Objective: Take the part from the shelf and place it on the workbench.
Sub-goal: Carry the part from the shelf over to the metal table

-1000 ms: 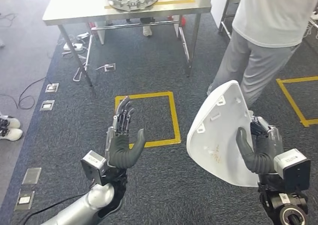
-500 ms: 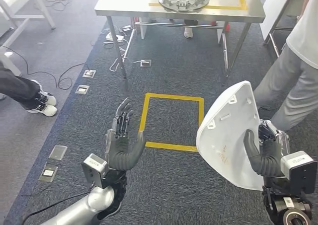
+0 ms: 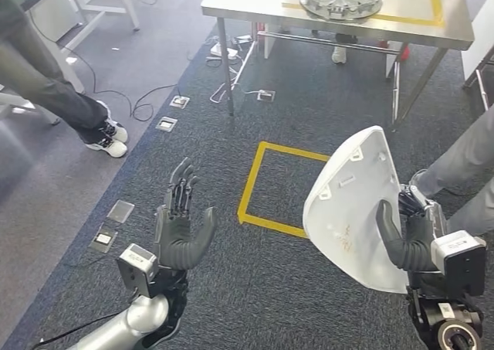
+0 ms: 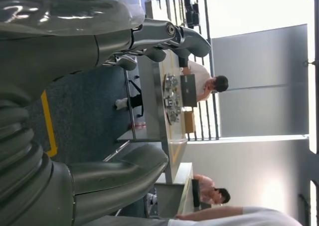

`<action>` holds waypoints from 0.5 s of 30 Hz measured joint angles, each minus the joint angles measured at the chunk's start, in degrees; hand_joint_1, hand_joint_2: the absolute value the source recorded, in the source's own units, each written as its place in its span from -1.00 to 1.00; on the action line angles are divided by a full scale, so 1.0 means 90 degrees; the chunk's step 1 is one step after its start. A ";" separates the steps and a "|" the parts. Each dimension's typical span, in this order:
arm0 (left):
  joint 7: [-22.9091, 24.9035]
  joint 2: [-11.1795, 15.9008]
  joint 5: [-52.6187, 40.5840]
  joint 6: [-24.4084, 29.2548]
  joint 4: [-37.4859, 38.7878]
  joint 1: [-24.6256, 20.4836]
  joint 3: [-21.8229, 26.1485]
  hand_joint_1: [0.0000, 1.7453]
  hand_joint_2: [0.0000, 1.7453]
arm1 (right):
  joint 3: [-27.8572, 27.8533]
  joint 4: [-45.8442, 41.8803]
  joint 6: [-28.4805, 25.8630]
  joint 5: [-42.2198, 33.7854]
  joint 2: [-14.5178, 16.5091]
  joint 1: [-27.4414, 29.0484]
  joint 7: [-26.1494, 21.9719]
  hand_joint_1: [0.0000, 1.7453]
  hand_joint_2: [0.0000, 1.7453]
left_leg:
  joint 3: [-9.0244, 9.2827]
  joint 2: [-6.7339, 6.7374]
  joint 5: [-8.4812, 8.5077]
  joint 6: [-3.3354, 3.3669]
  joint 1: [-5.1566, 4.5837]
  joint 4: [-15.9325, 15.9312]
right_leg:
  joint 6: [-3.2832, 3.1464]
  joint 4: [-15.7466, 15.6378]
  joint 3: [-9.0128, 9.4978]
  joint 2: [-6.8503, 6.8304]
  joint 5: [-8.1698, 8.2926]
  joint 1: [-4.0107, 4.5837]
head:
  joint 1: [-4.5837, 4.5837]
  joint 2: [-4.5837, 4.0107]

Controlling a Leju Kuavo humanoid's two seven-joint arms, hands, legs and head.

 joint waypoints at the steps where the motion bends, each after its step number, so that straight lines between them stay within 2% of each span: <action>1: 0.0002 0.0004 -0.0002 0.0000 -0.0004 0.0000 0.0000 -1.00 1.00 | -0.0003 0.0003 0.0001 -0.0007 -0.0001 -0.0004 0.0013 1.00 1.00 | 0.0019 -0.0010 -0.0022 0.0043 -0.0018 -0.0044 | 0.0031 -0.0003 0.0006 -0.0042 -0.0020 0.0015 | 0.0015 0.0000; 2: 0.0005 0.0007 -0.0005 0.0000 -0.0008 0.0005 0.0000 -1.00 1.00 | -0.0004 0.0009 0.0004 -0.0014 -0.0001 -0.0009 0.0033 1.00 1.00 | 0.0020 -0.0080 -0.0024 0.0089 -0.0015 -0.0047 | 0.0064 -0.0010 0.0022 -0.0083 -0.0035 0.0013 | 0.0037 0.0000; 3: 0.0007 0.0010 -0.0010 0.0000 -0.0016 0.0009 0.0000 -1.00 1.00 | -0.0004 0.0015 0.0006 -0.0019 -0.0001 -0.0011 0.0054 1.00 1.00 | 0.0030 -0.0122 -0.0027 0.0124 -0.0012 -0.0061 | 0.0101 0.0007 0.0040 -0.0057 -0.0073 -0.0002 | 0.0047 0.0000; 4: 0.0009 0.0012 -0.0015 0.0000 -0.0027 0.0005 0.0000 -1.00 1.00 | -0.0002 0.0021 0.0008 -0.0025 -0.0001 -0.0011 0.0074 1.00 1.00 | 0.0042 -0.0161 -0.0025 0.0146 -0.0013 -0.0070 | 0.0121 0.0063 0.0020 0.0041 -0.0142 -0.0013 | 0.0055 0.0000; 5: 0.0014 0.0008 -0.0019 -0.0001 -0.0036 -0.0005 0.0000 -1.00 1.00 | -0.0001 0.0027 0.0006 -0.0025 0.0000 -0.0014 0.0086 1.00 1.00 | 0.0054 -0.0191 -0.0025 0.0160 -0.0011 -0.0075 | 0.0036 0.0078 -0.0005 0.0148 -0.0157 -0.0016 | 0.0073 0.0000; 6: 0.0021 0.0004 -0.0022 -0.0001 -0.0044 -0.0010 0.0000 -1.00 1.00 | -0.0001 0.0035 -0.0004 -0.0021 0.0001 -0.0015 0.0097 1.00 1.00 | 0.0070 -0.0220 -0.0038 0.0168 -0.0018 -0.0068 | -0.0085 0.0098 -0.0032 0.0266 -0.0171 -0.0016 | 0.0095 0.0000; 7: 0.0026 0.0002 -0.0026 -0.0001 -0.0048 -0.0013 0.0000 -1.00 1.00 | -0.0002 0.0044 -0.0019 -0.0012 0.0001 -0.0015 0.0104 1.00 1.00 | 0.0080 -0.0247 -0.0059 0.0175 -0.0037 -0.0050 | -0.0212 0.0080 -0.0036 0.0321 -0.0171 -0.0004 | 0.0115 0.0000; 8: 0.0032 -0.0001 -0.0027 -0.0001 -0.0049 -0.0009 0.0000 -1.00 1.00 | -0.0003 0.0053 -0.0038 0.0001 0.0001 -0.0017 0.0113 1.00 1.00 | 0.0090 -0.0272 -0.0081 0.0185 -0.0049 -0.0040 | -0.0291 0.0027 -0.0014 0.0316 -0.0113 0.0001 | 0.0132 0.0000; 9: 0.0036 -0.0001 -0.0032 -0.0001 -0.0049 -0.0004 0.0000 -1.00 1.00 | -0.0002 0.0061 -0.0053 0.0013 0.0001 -0.0015 0.0122 1.00 1.00 | 0.0098 -0.0295 -0.0097 0.0195 -0.0058 -0.0034 | -0.0259 0.0009 0.0010 0.0316 -0.0106 -0.0002 | 0.0139 0.0000; 11: 0.0044 0.0001 -0.0038 0.0000 -0.0050 -0.0004 0.0000 -1.00 1.00 | 0.0003 0.0072 -0.0069 0.0026 0.0001 -0.0014 0.0132 1.00 1.00 | 0.0094 -0.0317 -0.0107 0.0204 -0.0063 -0.0027 | -0.0143 -0.0021 0.0037 0.0319 -0.0068 -0.0011 | 0.0147 0.0000; 15: 0.0049 0.0002 -0.0048 0.0000 -0.0050 -0.0003 0.0000 -1.00 1.00 | 0.0005 0.0083 -0.0087 -0.0009 0.0001 -0.0011 0.0138 1.00 1.00 | 0.0090 -0.0324 -0.0120 0.0222 -0.0068 -0.0023 | -0.0105 -0.0042 0.0054 0.0324 -0.0063 -0.0014 | 0.0146 0.0000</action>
